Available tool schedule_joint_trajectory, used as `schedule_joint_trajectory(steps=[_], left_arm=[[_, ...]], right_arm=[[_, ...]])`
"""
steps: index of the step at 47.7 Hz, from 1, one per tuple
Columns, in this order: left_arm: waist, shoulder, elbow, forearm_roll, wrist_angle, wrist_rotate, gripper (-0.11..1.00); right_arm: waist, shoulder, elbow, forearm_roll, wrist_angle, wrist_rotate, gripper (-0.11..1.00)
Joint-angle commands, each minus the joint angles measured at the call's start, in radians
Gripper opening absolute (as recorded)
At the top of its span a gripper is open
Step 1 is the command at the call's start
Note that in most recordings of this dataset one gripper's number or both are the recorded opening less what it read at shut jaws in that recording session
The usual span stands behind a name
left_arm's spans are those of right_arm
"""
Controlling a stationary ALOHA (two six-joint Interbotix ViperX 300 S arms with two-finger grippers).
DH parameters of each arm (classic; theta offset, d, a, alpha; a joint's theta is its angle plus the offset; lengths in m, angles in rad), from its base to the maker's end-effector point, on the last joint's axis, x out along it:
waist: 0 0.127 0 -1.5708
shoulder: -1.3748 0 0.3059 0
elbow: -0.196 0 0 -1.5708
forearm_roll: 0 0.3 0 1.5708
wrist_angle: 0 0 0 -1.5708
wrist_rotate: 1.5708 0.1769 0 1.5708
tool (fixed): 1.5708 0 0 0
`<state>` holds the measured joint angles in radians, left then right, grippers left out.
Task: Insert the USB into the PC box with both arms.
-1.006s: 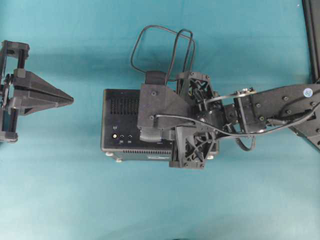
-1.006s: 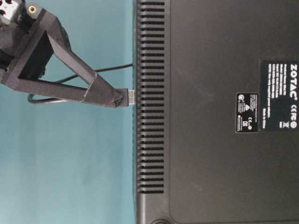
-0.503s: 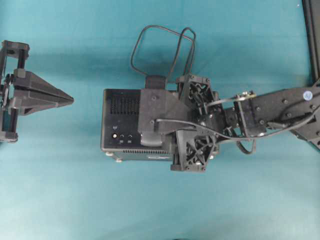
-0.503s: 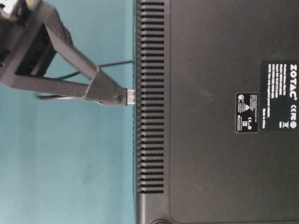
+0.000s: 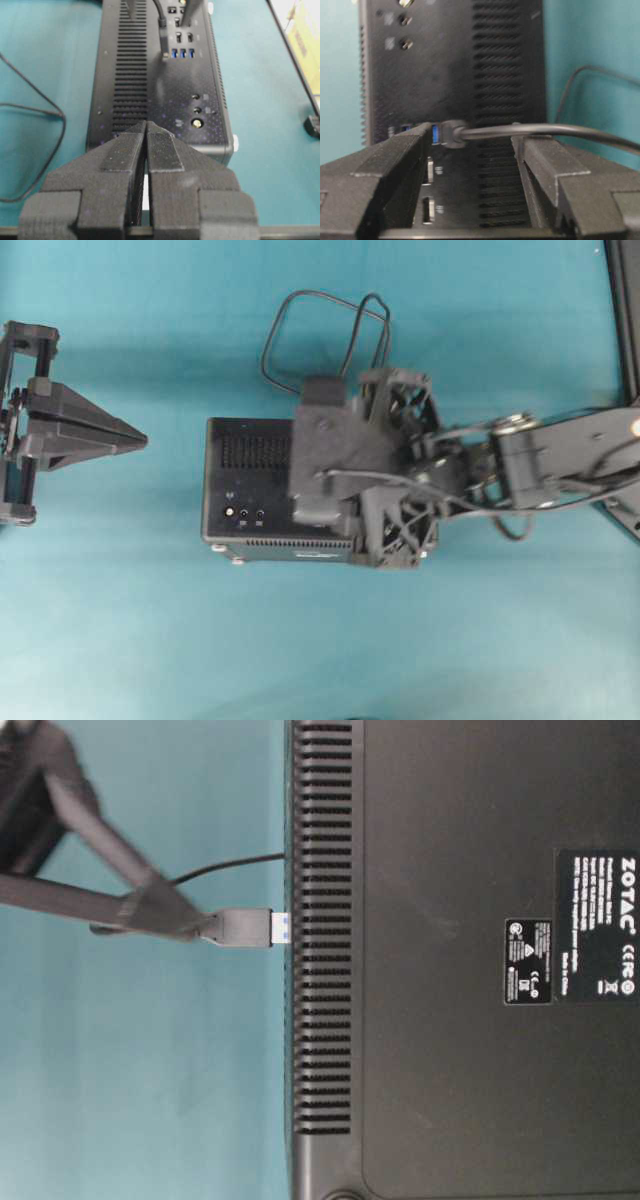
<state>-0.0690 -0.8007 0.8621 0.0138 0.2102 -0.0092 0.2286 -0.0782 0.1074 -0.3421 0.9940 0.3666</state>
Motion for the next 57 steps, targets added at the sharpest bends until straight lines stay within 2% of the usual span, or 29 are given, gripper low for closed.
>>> schedule_joint_trajectory(steps=[1,8,12,24,36,47,57], left_arm=[[0.0,0.0,-0.017,0.003,-0.008,-0.002,0.0],[-0.002,0.002,-0.017,0.003,-0.009,-0.002,0.0],[-0.002,0.002,-0.017,0.003,-0.009,-0.002,0.0],[-0.002,0.0,-0.017,0.003,-0.009,-0.002,0.0],[-0.002,0.0,-0.015,0.002,-0.009,-0.003,0.0],[-0.002,0.0,-0.017,0.003,-0.008,-0.003,0.0],[-0.002,0.0,-0.018,0.003,-0.009,-0.005,0.0]], right_arm=[[0.002,-0.035,-0.006,-0.008,-0.014,0.003,0.68],[0.002,-0.035,0.003,-0.008,-0.048,0.006,0.67],[0.002,-0.037,0.009,-0.003,-0.077,0.008,0.62],[0.006,-0.06,0.06,0.011,-0.166,0.014,0.36],[0.003,-0.095,0.138,0.009,-0.212,0.092,0.16],[-0.003,-0.11,0.187,0.005,-0.324,0.126,0.12],[-0.005,-0.11,0.192,0.005,-0.334,0.126,0.12]])
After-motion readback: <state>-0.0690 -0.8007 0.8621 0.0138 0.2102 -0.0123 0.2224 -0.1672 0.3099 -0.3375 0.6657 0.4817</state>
